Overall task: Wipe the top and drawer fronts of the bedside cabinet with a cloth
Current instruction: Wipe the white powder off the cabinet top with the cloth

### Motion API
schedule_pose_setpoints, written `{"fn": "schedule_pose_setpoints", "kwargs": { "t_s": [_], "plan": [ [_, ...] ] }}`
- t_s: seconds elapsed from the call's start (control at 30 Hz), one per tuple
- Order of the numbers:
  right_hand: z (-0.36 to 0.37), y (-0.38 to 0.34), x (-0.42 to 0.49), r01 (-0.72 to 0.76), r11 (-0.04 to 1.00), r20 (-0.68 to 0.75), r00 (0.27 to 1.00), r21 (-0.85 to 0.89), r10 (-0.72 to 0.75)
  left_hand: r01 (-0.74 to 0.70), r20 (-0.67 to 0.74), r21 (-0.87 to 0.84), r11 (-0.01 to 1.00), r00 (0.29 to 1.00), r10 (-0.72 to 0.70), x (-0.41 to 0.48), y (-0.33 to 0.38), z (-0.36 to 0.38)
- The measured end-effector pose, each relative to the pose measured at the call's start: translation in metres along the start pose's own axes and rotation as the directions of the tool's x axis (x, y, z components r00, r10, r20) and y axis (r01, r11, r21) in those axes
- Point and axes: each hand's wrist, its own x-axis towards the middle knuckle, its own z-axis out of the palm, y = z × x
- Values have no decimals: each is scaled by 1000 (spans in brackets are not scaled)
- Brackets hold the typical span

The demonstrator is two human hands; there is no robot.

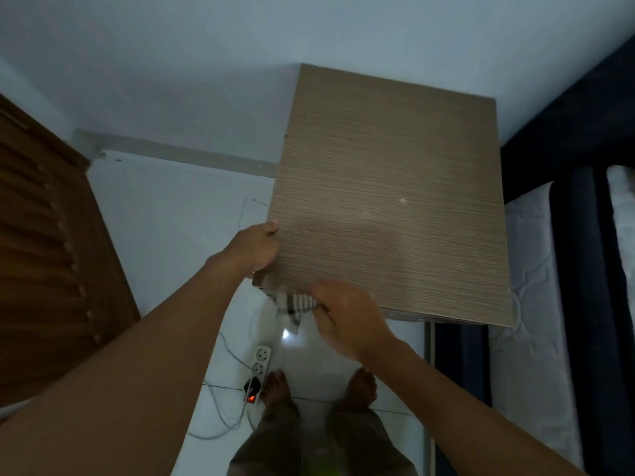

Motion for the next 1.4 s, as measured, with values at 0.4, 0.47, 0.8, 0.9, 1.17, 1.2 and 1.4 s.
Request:
{"fn": "schedule_pose_setpoints", "kwargs": {
  "t_s": [0.4,0.47,0.8,0.9,1.17,1.2,1.4],
  "plan": [
    [51,-2,59,54,965,65,997,-258,-39,161,55,-334,929,987,-152,-3,-7,-17],
    [57,-4,42,149,953,113,986,-263,-123,150,75,-323,934,988,-133,-4,-10,-20],
    [27,2,6,199,978,103,976,-63,-192,-12,-79,-175,985,997,-2,-6,-15,-5],
    [8,8,11,78,997,-42,996,-1,-78,-76,-154,-129,989,987,55,-6,-13,3],
    [-32,23,43,-118,986,-243,959,120,145,-188,-193,-40,981,965,177,2,3,7],
    [-36,26,48,-116,985,-251,957,124,144,-189,-201,-36,981,963,178,5,6,7],
    [-56,40,85,-100,954,-289,940,282,184,-206,-235,35,978,949,208,27,19,8]
  ]
}}
